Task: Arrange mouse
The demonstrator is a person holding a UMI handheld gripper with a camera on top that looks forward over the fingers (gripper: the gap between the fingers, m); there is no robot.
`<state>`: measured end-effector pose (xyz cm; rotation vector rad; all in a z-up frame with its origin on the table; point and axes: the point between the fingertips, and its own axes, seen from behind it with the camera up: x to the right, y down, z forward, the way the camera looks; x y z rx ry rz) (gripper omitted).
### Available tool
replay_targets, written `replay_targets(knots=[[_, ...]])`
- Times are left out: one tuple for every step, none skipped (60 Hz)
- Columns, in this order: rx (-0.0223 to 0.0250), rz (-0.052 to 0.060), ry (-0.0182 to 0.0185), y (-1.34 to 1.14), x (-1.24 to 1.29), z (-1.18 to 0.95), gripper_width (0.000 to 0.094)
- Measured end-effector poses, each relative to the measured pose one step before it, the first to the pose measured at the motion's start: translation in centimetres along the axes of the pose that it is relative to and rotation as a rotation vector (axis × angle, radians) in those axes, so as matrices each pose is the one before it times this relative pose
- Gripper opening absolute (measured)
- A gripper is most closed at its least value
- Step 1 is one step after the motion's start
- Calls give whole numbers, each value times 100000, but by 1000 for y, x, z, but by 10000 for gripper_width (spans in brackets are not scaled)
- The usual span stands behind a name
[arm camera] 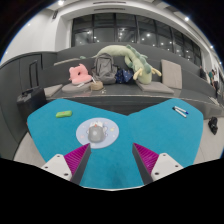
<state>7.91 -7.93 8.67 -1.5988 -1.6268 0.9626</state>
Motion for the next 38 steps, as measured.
replay_targets(knots=[[85, -227, 387, 460, 464, -837, 858], [90, -91, 392, 458, 494, -822, 858], [-14, -81, 339, 487, 381, -730, 858], [-111, -237, 180, 509, 334, -720, 862], [-138, -365, 19, 512, 252, -661, 866], [-158, -412, 32, 532, 226, -628, 864], [-185, -476, 195, 587, 146, -390, 863], [-476, -450, 154, 563, 199, -491, 864], [-641, -390, 126, 569, 173, -441, 863], [-640, -417, 34, 567, 139, -414, 864], [-500, -341, -39, 499, 76, -375, 863], [-281, -197, -59, 398, 88, -363, 865], [-71, -28, 32, 350, 112, -291, 863], [-17, 77, 201, 374, 241, -243, 863], [-122, 18, 419, 253, 145, -255, 862], [-156, -119, 508, 218, 149, -204, 858], [-147, -164, 494, 186, 114, -150, 858], [7, -169, 479, 123, 148, -107, 855], [104, -240, 534, 90, 148, -108, 858], [137, -313, 606, 62, 179, -75, 855], [171, -265, 599, 4, 158, -42, 856], [248, -105, 550, -36, 165, -72, 857], [149, 91, 301, -36, 119, -31, 856], [66, 383, -21, 4, 7, -56, 856], [77, 437, -154, 4, 7, 17, 856], [182, 249, -111, -18, 22, 39, 853], [726, 27, 197, -92, 52, 41, 856], [859, -355, 689, -120, 170, 78, 856], [525, -383, 890, -64, 217, 44, 853], [-18, -57, 661, 55, 151, 46, 853], [-336, 116, 175, 81, 14, 6, 854], [-193, 109, -296, 24, -78, 12, 855], [213, -93, -397, -46, -98, -8, 854], [542, -366, -388, -125, -133, 4, 855], [469, -389, -378, -135, -124, 27, 854], [205, -151, -382, -95, -167, 21, 854], [-8, 95, -532, -98, -121, -50, 853], [-237, 572, -540, -30, -181, -18, 855]])
